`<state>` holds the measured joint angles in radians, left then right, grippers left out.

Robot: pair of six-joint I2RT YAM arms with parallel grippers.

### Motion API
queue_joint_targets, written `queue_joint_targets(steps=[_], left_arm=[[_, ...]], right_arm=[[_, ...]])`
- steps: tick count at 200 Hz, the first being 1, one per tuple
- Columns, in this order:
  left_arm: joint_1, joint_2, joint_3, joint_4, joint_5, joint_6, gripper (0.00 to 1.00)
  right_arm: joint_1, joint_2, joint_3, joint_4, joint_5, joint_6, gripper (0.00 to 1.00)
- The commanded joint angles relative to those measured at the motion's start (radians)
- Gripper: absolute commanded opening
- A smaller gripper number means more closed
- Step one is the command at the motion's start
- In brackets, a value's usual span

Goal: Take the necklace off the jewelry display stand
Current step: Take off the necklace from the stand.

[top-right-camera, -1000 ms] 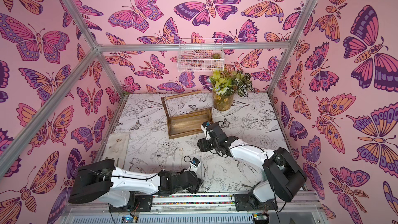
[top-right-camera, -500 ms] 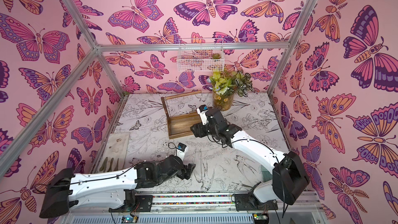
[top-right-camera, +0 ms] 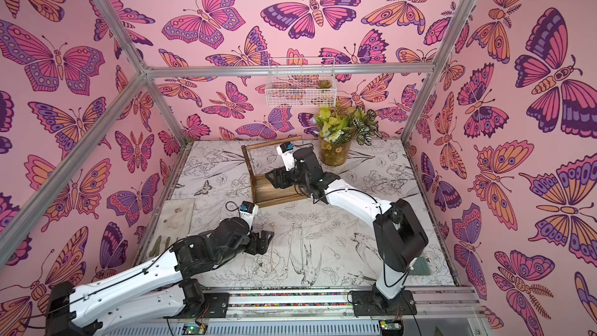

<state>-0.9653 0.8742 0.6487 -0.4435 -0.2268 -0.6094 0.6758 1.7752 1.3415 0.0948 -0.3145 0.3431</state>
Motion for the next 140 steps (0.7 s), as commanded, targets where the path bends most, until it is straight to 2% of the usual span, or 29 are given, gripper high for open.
queue_joint_targets(steps=[1, 77, 140], left_arm=[[0.033, -0.041, 0.003, -0.096, 0.038, 0.009, 0.91], [0.102, -0.18, -0.02, -0.208, 0.043, -0.021, 0.92], [0.116, -0.216, -0.031, -0.239, 0.051, -0.032, 0.92]], right_arm=[[0.007, 0.063, 0.089, 0.09, -0.041, -0.001, 0.71], [0.037, 0.256, 0.274, 0.14, -0.03, -0.007, 0.68], [0.037, 0.333, 0.351, 0.172, -0.047, -0.019, 0.64]])
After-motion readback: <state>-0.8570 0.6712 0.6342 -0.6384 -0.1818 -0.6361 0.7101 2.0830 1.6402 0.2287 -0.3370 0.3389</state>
